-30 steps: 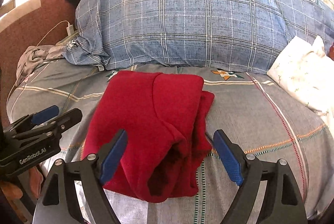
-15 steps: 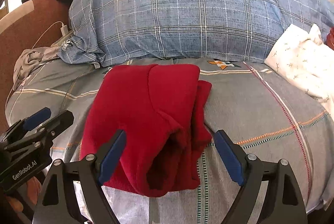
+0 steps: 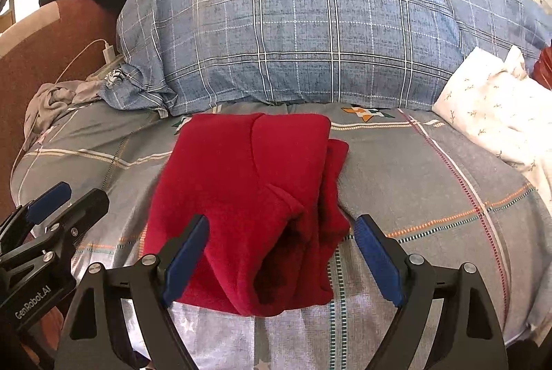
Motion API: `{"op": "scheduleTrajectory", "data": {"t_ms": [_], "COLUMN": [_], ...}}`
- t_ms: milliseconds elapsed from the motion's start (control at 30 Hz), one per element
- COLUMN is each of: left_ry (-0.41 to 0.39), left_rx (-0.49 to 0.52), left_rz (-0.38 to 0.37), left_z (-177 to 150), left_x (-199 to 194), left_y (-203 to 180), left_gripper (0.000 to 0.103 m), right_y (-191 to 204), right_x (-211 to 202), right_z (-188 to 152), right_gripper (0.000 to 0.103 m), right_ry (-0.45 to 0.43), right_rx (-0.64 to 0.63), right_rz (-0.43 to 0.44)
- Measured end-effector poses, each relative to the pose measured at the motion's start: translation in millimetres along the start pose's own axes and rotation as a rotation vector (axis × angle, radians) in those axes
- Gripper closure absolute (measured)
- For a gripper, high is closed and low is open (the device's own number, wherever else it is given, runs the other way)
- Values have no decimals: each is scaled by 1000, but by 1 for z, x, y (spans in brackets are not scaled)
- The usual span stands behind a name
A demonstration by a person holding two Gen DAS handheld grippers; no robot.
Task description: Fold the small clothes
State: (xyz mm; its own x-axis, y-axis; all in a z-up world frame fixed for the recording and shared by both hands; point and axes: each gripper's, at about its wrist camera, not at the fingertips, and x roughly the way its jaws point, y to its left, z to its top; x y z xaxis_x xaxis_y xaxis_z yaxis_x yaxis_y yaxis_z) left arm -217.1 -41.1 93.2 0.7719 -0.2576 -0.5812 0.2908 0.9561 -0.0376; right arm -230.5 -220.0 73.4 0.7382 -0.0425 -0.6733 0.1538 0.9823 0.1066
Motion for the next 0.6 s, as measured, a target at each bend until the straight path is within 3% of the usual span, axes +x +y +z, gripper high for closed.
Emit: {"op": "scheduleTrajectory", "data": {"t_ms": [600], "left_ry": [-9], "left_rx": [6], "left_rz": [4], "left_z": [2], "left_x": [-2], "left_y": [-1], "left_gripper": [28], "right_y": [6], "right_x": [-1], "right_z": [3], "right_gripper": [10], "right_ry": [-9], "right_rx": [-6], "right_rz": [-8]}}
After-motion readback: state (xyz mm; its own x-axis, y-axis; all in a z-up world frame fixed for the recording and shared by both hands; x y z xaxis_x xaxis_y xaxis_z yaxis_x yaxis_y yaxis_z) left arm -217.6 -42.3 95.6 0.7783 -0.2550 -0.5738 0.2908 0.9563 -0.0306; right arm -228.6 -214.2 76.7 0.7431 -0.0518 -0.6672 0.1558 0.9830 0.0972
